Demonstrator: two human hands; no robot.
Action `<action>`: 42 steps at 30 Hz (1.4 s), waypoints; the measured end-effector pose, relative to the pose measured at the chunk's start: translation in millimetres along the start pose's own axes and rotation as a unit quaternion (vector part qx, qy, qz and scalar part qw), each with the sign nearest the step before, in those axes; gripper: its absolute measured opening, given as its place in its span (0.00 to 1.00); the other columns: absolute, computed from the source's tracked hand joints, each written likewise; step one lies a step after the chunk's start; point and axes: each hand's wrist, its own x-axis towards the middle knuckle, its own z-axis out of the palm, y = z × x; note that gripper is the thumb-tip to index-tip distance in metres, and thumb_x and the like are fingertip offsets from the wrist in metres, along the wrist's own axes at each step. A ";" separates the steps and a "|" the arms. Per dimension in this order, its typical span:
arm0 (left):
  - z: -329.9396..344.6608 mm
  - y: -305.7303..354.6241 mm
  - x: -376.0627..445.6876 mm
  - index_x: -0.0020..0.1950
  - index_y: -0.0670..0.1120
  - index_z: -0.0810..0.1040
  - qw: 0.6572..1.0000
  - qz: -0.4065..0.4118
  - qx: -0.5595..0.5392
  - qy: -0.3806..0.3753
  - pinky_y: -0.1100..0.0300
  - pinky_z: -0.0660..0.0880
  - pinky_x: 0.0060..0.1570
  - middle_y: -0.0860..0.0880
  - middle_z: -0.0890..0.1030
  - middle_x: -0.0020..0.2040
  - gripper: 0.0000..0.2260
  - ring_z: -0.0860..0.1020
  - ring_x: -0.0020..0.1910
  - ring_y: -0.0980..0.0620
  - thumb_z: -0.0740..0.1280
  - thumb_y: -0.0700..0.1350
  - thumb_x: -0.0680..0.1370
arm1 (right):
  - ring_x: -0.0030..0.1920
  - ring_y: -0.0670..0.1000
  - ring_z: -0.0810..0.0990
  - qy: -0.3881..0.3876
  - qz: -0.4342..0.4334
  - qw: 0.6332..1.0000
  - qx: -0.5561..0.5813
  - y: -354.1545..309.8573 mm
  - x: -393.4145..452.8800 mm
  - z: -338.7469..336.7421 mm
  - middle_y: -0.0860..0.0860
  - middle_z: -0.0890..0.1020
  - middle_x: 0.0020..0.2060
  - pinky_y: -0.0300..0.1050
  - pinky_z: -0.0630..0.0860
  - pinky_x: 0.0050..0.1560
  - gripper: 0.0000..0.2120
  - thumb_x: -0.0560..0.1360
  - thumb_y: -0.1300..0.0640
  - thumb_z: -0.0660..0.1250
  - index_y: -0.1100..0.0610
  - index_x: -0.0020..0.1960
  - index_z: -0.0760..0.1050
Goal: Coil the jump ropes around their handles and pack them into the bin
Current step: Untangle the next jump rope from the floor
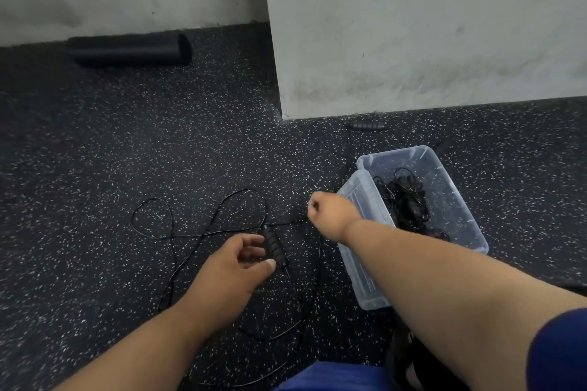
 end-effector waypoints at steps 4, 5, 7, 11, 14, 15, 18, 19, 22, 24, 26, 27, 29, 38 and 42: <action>-6.0 -8.6 -6.2 0.65 0.61 0.75 1.000 -0.012 0.017 -0.002 0.72 0.74 0.47 0.59 0.81 0.58 0.16 0.81 0.54 0.63 0.74 0.51 0.79 | 0.57 0.57 0.80 -0.130 -0.004 0.987 -0.095 -6.2 1.8 41.4 0.54 0.82 0.58 0.49 0.77 0.55 0.12 0.83 0.52 0.61 0.54 0.64 0.75; -7.1 -10.3 -7.7 0.65 0.61 0.75 1.000 -0.016 0.019 -0.003 0.71 0.74 0.48 0.59 0.81 0.58 0.16 0.81 0.54 0.63 0.74 0.52 0.79 | 0.61 0.58 0.79 -0.157 -0.004 0.980 -0.126 -3.2 1.7 48.5 0.55 0.80 0.62 0.50 0.76 0.59 0.15 0.83 0.52 0.62 0.54 0.68 0.73; -12.3 -16.7 -9.8 0.65 0.61 0.75 0.999 -0.027 0.019 0.000 0.69 0.75 0.51 0.59 0.82 0.58 0.16 0.81 0.55 0.62 0.74 0.52 0.79 | 0.65 0.59 0.78 -0.198 0.001 0.964 -0.179 0.7 2.0 64.2 0.56 0.78 0.67 0.52 0.75 0.63 0.19 0.83 0.51 0.62 0.55 0.72 0.70; -22.9 -26.8 -11.6 0.65 0.62 0.75 0.999 -0.046 0.010 0.008 0.69 0.75 0.53 0.61 0.81 0.58 0.17 0.81 0.56 0.64 0.74 0.53 0.79 | 0.69 0.61 0.75 -0.273 0.012 0.931 -0.241 2.9 3.9 91.6 0.58 0.72 0.72 0.55 0.74 0.66 0.23 0.83 0.55 0.63 0.56 0.77 0.66; -31.9 -31.2 -11.0 0.64 0.64 0.74 0.998 -0.058 0.008 0.011 0.66 0.76 0.56 0.62 0.81 0.59 0.16 0.80 0.56 0.65 0.74 0.54 0.79 | 0.70 0.61 0.74 -0.285 0.003 0.924 -0.253 -3.0 9.7 112.5 0.58 0.70 0.73 0.56 0.74 0.68 0.25 0.82 0.54 0.63 0.55 0.78 0.64; -33.3 -31.5 -10.8 0.64 0.64 0.74 0.998 -0.059 0.008 0.012 0.66 0.76 0.57 0.62 0.81 0.59 0.16 0.80 0.56 0.65 0.74 0.54 0.79 | 0.70 0.61 0.74 -0.288 0.003 0.923 -0.255 -3.9 10.2 117.2 0.57 0.70 0.72 0.56 0.74 0.68 0.26 0.82 0.54 0.64 0.55 0.78 0.64; -42.1 -34.2 -10.3 0.65 0.64 0.73 0.998 -0.064 0.011 0.020 0.68 0.75 0.56 0.63 0.80 0.59 0.17 0.80 0.57 0.65 0.74 0.54 0.79 | 0.69 0.61 0.74 -0.303 0.004 0.921 -0.245 -8.6 18.8 137.1 0.56 0.68 0.72 0.57 0.74 0.70 0.26 0.82 0.53 0.64 0.52 0.79 0.65; -44.8 -35.5 -10.5 0.66 0.65 0.72 0.998 -0.065 0.014 0.023 0.68 0.75 0.56 0.64 0.80 0.59 0.18 0.79 0.57 0.66 0.74 0.55 0.79 | 0.70 0.61 0.73 -0.316 0.005 0.917 -0.244 -10.5 19.8 142.1 0.56 0.67 0.73 0.57 0.74 0.70 0.27 0.82 0.54 0.64 0.50 0.80 0.64; -52.4 -40.5 -10.6 0.66 0.67 0.71 0.996 -0.081 0.020 0.016 0.63 0.77 0.60 0.66 0.79 0.60 0.18 0.79 0.57 0.67 0.73 0.57 0.79 | 0.74 0.62 0.69 -0.342 0.017 0.907 -0.243 -13.7 26.1 160.1 0.56 0.60 0.79 0.57 0.71 0.73 0.30 0.82 0.57 0.62 0.46 0.82 0.60; -58.0 -41.4 -8.1 0.65 0.67 0.71 0.995 -0.095 0.018 0.016 0.59 0.78 0.64 0.67 0.79 0.60 0.18 0.78 0.58 0.67 0.73 0.57 0.78 | 0.75 0.63 0.67 -0.336 0.025 0.911 -0.238 -14.1 35.3 174.0 0.55 0.58 0.79 0.58 0.69 0.74 0.31 0.82 0.58 0.63 0.44 0.82 0.59; -59.6 -42.2 -8.0 0.64 0.67 0.72 0.994 -0.106 0.016 0.016 0.59 0.77 0.65 0.67 0.79 0.59 0.18 0.78 0.58 0.68 0.74 0.56 0.78 | 0.74 0.63 0.66 -0.344 0.050 0.910 -0.227 -11.6 42.1 182.2 0.55 0.58 0.79 0.59 0.69 0.74 0.32 0.82 0.55 0.64 0.42 0.82 0.58; -61.5 -42.6 -7.6 0.64 0.67 0.72 0.994 -0.108 0.015 0.018 0.60 0.77 0.65 0.67 0.79 0.59 0.18 0.78 0.57 0.69 0.74 0.56 0.78 | 0.74 0.63 0.66 -0.349 0.065 0.908 -0.221 -12.1 45.7 186.3 0.55 0.57 0.78 0.59 0.69 0.73 0.32 0.82 0.55 0.64 0.42 0.83 0.57; -65.1 -44.5 -5.9 0.63 0.67 0.72 0.994 -0.110 0.013 0.025 0.62 0.76 0.64 0.68 0.79 0.59 0.17 0.77 0.55 0.72 0.74 0.56 0.78 | 0.72 0.62 0.67 -0.356 0.088 0.906 -0.211 -13.5 52.5 193.0 0.54 0.58 0.76 0.58 0.70 0.72 0.33 0.81 0.54 0.63 0.44 0.83 0.56; -74.2 -55.1 0.7 0.64 0.68 0.72 0.992 -0.124 0.018 0.030 0.61 0.77 0.64 0.68 0.79 0.58 0.19 0.77 0.55 0.73 0.74 0.57 0.77 | 0.72 0.61 0.67 -0.317 0.142 0.924 -0.159 -31.3 63.9 202.7 0.56 0.61 0.75 0.56 0.68 0.73 0.31 0.80 0.58 0.61 0.57 0.81 0.57; -76.2 -55.6 2.1 0.64 0.68 0.72 0.992 -0.118 0.024 0.031 0.60 0.77 0.65 0.68 0.79 0.59 0.19 0.78 0.57 0.69 0.74 0.57 0.77 | 0.66 0.59 0.76 -0.242 0.144 0.958 0.055 -45.8 72.9 185.7 0.57 0.74 0.69 0.50 0.73 0.69 0.22 0.82 0.61 0.60 0.58 0.76 0.71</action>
